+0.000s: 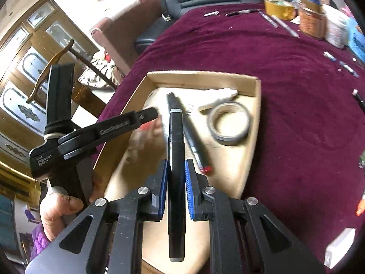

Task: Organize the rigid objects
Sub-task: 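Lower blister pack and black marker into the box and open both tools, then grasp the green tube with the left tool while the right tool reaches the black gold-banded tube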

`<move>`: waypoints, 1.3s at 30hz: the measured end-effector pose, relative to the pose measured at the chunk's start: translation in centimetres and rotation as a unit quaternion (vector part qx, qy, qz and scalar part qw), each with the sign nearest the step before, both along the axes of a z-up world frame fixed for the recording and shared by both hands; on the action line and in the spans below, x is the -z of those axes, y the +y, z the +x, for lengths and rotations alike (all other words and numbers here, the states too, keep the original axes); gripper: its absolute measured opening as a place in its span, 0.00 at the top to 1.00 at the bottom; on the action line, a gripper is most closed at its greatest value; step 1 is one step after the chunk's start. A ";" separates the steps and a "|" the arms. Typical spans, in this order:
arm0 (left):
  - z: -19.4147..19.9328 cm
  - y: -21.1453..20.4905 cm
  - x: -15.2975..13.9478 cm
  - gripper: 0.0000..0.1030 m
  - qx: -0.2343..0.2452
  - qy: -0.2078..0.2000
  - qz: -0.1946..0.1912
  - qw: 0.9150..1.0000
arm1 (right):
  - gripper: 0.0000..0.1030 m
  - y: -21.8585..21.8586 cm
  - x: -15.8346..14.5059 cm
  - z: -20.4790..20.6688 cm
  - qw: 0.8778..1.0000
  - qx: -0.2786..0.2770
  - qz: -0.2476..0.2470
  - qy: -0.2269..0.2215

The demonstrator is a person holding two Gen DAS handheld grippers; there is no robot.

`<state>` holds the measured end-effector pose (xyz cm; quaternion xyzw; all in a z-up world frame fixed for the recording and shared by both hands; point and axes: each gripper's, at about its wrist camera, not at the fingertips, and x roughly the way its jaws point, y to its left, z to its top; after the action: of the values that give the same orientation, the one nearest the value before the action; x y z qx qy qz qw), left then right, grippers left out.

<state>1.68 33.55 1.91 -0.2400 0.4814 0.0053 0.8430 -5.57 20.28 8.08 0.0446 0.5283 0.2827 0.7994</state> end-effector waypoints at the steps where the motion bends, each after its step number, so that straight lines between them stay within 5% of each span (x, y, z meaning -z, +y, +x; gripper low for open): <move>1: -0.2 0.2 -0.2 0.66 0.003 -0.002 -0.014 1.000 | 0.87 0.5 0.2 0.1 1.000 -0.005 0.001 0.004; 3: -1.0 0.7 -0.7 0.57 0.006 -0.010 -0.034 0.999 | 0.87 1.5 0.7 0.3 1.000 -0.014 -0.002 0.009; 7: -4.4 2.0 -3.4 0.56 -0.002 -0.043 -0.034 0.999 | 0.87 2.9 1.4 0.3 0.999 -0.027 -0.002 0.018; 11: -9.9 3.9 -6.6 0.37 -0.041 -0.107 -0.021 0.993 | 0.87 4.0 2.0 1.1 0.998 -0.033 0.032 0.051; 14: -13.6 5.3 -7.8 0.36 -0.074 -0.139 -0.012 0.988 | 0.87 5.6 2.2 2.1 0.997 -0.029 0.045 0.064; 27: -18.6 6.2 -7.3 0.36 -0.100 -0.130 0.023 0.986 | 0.83 8.4 3.3 5.0 0.997 0.019 0.029 0.075; 32: -19.5 5.3 -7.9 0.36 -0.098 -0.139 0.044 0.984 | 0.83 6.2 -0.4 4.1 1.000 0.012 0.011 -0.002; 37: -19.3 2.1 -8.8 0.35 -0.058 -0.154 0.053 0.985 | 0.82 -1.3 -7.3 0.9 0.989 0.035 -0.018 -0.145; 39: -18.9 0.1 -9.1 0.35 -0.031 -0.160 0.048 0.986 | 0.61 -5.3 -9.8 -1.4 0.969 0.072 -0.047 -0.231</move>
<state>-17.18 33.62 11.00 -0.2123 0.3321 0.0162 0.9189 -6.96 15.02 17.86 -0.0213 0.3374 0.2019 0.9192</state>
